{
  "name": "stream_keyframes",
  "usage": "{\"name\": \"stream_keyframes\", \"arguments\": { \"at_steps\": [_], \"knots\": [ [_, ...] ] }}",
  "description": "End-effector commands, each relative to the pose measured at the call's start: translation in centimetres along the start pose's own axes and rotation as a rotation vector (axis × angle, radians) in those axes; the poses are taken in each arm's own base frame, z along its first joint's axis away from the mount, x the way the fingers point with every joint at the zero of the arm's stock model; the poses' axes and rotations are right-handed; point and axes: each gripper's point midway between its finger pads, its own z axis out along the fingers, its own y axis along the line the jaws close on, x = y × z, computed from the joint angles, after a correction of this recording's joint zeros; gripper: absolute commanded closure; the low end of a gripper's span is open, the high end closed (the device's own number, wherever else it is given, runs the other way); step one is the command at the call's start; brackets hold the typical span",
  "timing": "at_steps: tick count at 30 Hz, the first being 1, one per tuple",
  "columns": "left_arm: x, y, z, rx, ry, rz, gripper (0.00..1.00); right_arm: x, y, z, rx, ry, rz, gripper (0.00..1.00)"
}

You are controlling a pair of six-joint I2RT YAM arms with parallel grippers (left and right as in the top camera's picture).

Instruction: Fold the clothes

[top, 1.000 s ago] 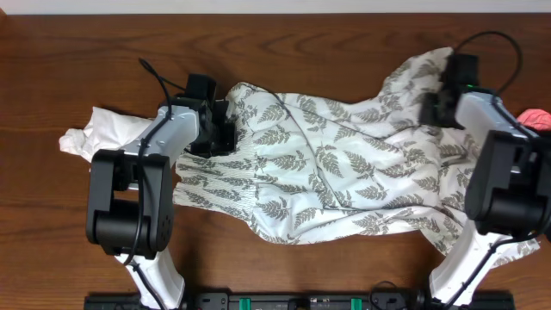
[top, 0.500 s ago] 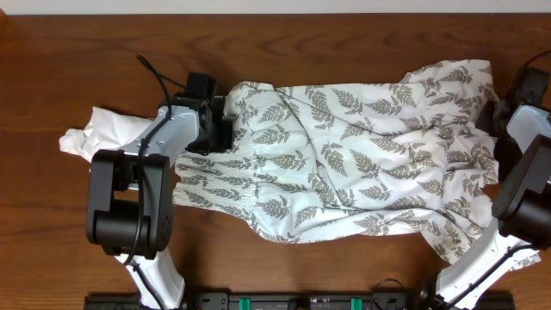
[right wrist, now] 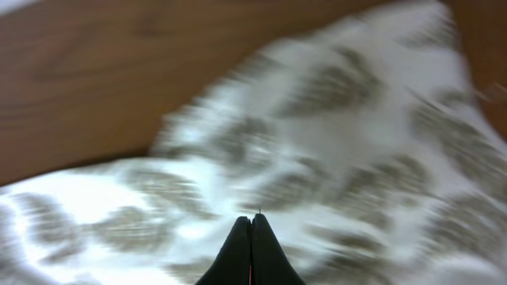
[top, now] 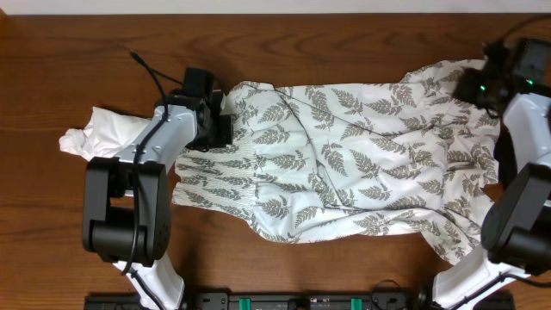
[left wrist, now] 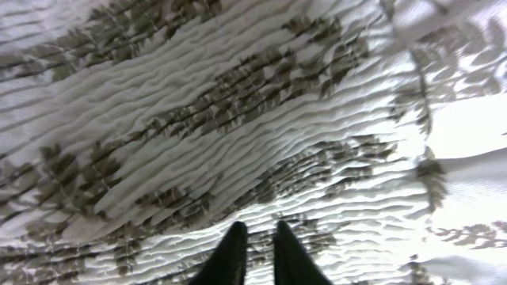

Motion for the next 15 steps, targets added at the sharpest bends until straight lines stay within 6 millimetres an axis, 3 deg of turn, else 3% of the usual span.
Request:
{"name": "stream_keyframes", "arguments": {
  "at_steps": [1,4,8,12,15],
  "knots": [
    [-1.2,-1.0,-1.0,0.018,-0.045,0.0,0.84,1.1,5.1,0.8,-0.105,0.045,-0.048,0.98],
    [-1.4,-1.5,-0.7,0.021,-0.052,0.013,0.83,3.0,7.9,2.8,-0.113,0.095,-0.102,0.98],
    [-0.5,-1.6,0.0,0.016,-0.016,0.016,0.84,5.6,9.1,6.2,-0.062,0.154,-0.138,0.98],
    [1.4,-1.0,1.1,0.0,0.056,0.005,0.84,7.9,8.9,9.1,-0.033,0.21,-0.153,0.99],
    [3.0,-0.2,2.2,-0.027,0.104,-0.002,0.84,9.1,7.6,10.7,0.014,0.238,-0.128,0.99]
  ]
}}
